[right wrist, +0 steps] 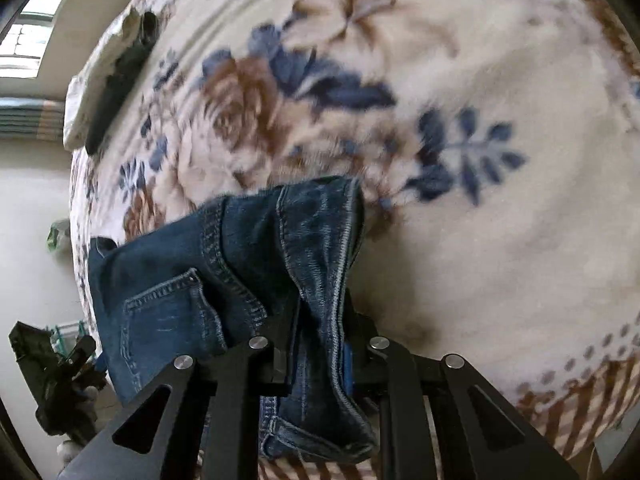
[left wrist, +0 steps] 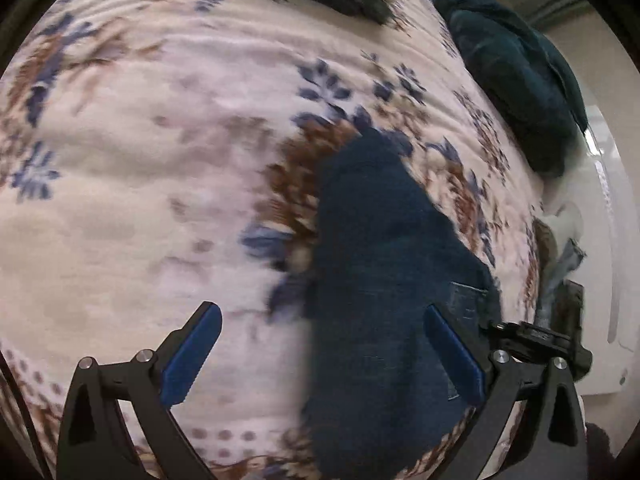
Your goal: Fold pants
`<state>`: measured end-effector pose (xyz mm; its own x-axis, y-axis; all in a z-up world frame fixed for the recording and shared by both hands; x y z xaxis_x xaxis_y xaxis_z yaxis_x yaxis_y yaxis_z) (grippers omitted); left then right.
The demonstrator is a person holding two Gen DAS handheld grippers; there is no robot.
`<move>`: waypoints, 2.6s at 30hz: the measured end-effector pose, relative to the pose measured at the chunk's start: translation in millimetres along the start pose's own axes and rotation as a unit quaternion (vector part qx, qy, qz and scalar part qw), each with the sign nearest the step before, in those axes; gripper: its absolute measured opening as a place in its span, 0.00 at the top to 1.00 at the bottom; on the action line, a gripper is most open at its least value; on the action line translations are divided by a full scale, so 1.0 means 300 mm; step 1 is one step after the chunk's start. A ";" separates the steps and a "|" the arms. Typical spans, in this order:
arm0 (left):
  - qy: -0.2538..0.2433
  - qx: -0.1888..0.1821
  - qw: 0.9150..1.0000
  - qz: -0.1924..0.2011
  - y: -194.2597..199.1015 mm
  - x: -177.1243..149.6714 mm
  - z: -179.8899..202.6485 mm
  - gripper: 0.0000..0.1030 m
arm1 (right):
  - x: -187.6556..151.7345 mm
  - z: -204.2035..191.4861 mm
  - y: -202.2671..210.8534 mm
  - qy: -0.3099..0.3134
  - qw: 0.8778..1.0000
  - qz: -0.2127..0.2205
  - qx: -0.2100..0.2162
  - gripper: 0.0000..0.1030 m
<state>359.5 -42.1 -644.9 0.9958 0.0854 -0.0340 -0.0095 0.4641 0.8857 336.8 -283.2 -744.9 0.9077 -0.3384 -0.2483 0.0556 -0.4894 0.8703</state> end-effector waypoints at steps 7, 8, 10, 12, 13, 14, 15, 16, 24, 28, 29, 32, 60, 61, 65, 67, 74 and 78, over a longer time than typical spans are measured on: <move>-0.011 -0.036 0.999 -0.033 -0.099 -0.020 0.066 0.00 | 0.002 0.070 0.098 -0.036 0.999 -0.033 -0.004 0.30; -0.009 -0.041 0.998 -0.039 -0.115 -0.027 0.068 0.00 | 0.001 0.062 0.123 -0.029 0.999 -0.029 -0.022 0.30; -0.010 -0.041 0.998 -0.051 -0.145 -0.042 0.069 0.00 | 0.005 0.015 0.170 0.001 0.997 -0.027 -0.066 0.30; -0.012 -0.044 0.997 -0.056 -0.159 -0.055 0.070 0.00 | 0.032 -0.074 0.202 0.043 0.995 -0.030 -0.083 0.29; -0.012 -0.043 0.997 -0.056 -0.160 -0.058 0.069 0.00 | 0.047 -0.142 0.205 0.068 0.994 -0.035 -0.079 0.27; -0.013 -0.042 0.998 -0.055 -0.160 -0.059 0.068 0.00 | 0.064 -0.228 0.194 0.097 0.991 -0.044 -0.075 0.22; -0.013 -0.041 0.998 -0.053 -0.157 -0.057 0.064 0.00 | 0.079 -0.303 0.182 0.124 0.988 -0.056 -0.077 0.21; -0.010 -0.041 0.998 -0.051 -0.154 -0.056 0.059 0.00 | 0.094 -0.387 0.152 0.150 0.983 -0.068 -0.079 0.21; 0.015 -0.073 0.996 -0.052 -0.138 -0.073 0.021 0.01 | 0.109 -0.908 -0.318 0.271 0.932 -0.227 -0.085 0.21; 0.024 -0.116 0.991 -0.063 -0.155 -0.082 0.026 0.27 | 0.077 -0.934 -0.478 0.299 0.901 -0.285 -0.134 0.52; 0.018 -0.106 0.992 -0.059 -0.155 -0.081 0.025 0.33 | 0.085 -0.928 -0.498 0.307 0.896 -0.280 -0.156 0.60; -0.013 -0.095 0.994 -0.044 -0.134 -0.091 0.029 0.53 | 0.134 -0.902 -0.515 0.265 0.911 -0.279 -0.149 0.69; -0.004 -0.044 0.992 -0.120 -0.069 -0.168 -0.067 0.37 | 0.222 -0.917 -0.417 0.252 0.931 -0.253 -0.070 0.59; 0.000 -0.030 0.993 -0.110 -0.043 -0.151 -0.070 0.36 | 0.215 -0.929 -0.383 0.250 0.936 -0.241 -0.061 0.33; -0.001 -0.019 0.999 -0.042 0.082 -0.075 -0.054 0.01 | 0.253 -0.858 -0.133 0.254 0.956 -0.138 -0.048 0.16; -0.009 -0.016 1.000 -0.018 0.108 -0.036 -0.032 0.00 | 0.259 -0.770 -0.009 0.233 0.967 -0.083 -0.054 0.15; 0.003 -0.016 0.998 -0.059 -0.057 0.061 0.020 0.00 | 0.152 -0.229 0.134 0.117 0.983 -0.068 -0.123 0.14; -0.002 0.029 0.997 -0.070 -0.118 0.099 -0.040 0.00 | 0.049 -0.016 0.007 0.079 0.983 -0.091 -0.141 0.14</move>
<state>388.3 -45.4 -682.8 0.9872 0.0203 -0.1584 0.1354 0.4197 0.8975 352.3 -285.3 -744.8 0.9240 -0.1272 -0.3606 0.3154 -0.2799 0.9067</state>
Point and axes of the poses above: each gripper's, at about its wrist camera, not at the fingertips, and y roughly against the way its jaws point, z to its right, x to its top, the point moved 9 cm from there along -y, roughly the way its jaws point, and after that the axes turned 11 degrees about -z, right-handed, at the moved point
